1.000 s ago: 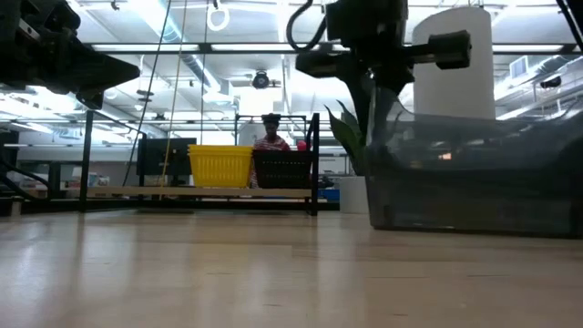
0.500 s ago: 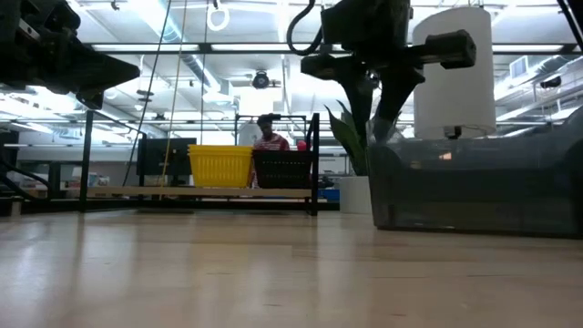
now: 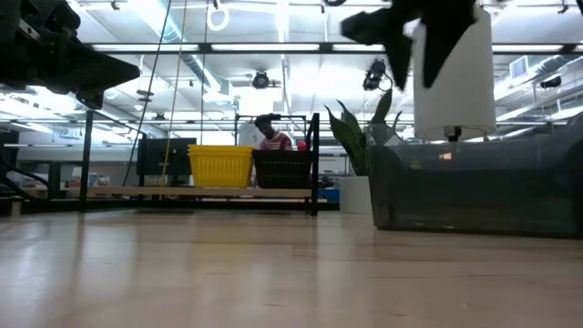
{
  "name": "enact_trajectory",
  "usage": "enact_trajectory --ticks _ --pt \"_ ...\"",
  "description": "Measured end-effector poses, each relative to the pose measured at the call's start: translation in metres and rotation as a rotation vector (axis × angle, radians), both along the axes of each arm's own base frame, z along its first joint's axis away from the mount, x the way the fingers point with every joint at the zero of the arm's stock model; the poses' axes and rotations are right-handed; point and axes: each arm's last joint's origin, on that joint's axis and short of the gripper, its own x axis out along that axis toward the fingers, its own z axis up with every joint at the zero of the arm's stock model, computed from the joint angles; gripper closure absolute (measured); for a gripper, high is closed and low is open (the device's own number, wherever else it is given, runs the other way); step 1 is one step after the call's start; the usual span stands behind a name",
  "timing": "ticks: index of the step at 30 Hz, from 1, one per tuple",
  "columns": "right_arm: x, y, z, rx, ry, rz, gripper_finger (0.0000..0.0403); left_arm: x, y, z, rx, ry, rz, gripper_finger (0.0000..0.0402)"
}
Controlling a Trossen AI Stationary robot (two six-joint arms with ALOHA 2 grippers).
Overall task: Stack baskets on shelf by color
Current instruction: Stack the bottom right black bin on top of the top black bin
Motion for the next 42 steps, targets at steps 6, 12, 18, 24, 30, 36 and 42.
enact_trajectory --ticks 6,12,18,24,30,36,42 --pt "-0.021 0.008 0.005 0.061 0.085 -0.206 0.0257 0.0 0.0 0.0 0.0 0.0 0.0 0.0378" --pt "-0.055 0.015 -0.009 0.071 0.145 -0.27 0.0258 0.0 0.0 0.0 0.0 0.0 0.0 0.0369" --pt "-0.092 0.019 -0.019 0.081 0.171 -0.398 0.0258 0.0 0.0 0.0 0.001 0.0 0.0 0.0368" --pt "-0.111 0.025 -0.028 0.115 0.241 -0.493 0.0258 0.0 0.0 0.0 0.001 0.0 0.0 0.0377" --pt "-0.117 0.032 -0.037 0.124 0.285 -0.561 0.0258 0.0 0.0 0.0 0.001 0.0 0.0 0.0373" --pt "-0.115 0.04 -0.056 0.176 0.23 -0.546 0.0258 0.0 0.0 0.0 0.0 0.001 0.0 0.0366" --pt "-0.114 0.046 -0.075 0.193 0.219 -0.495 0.0258 0.0 0.0 0.0 0.0 0.0 0.0 0.0374"
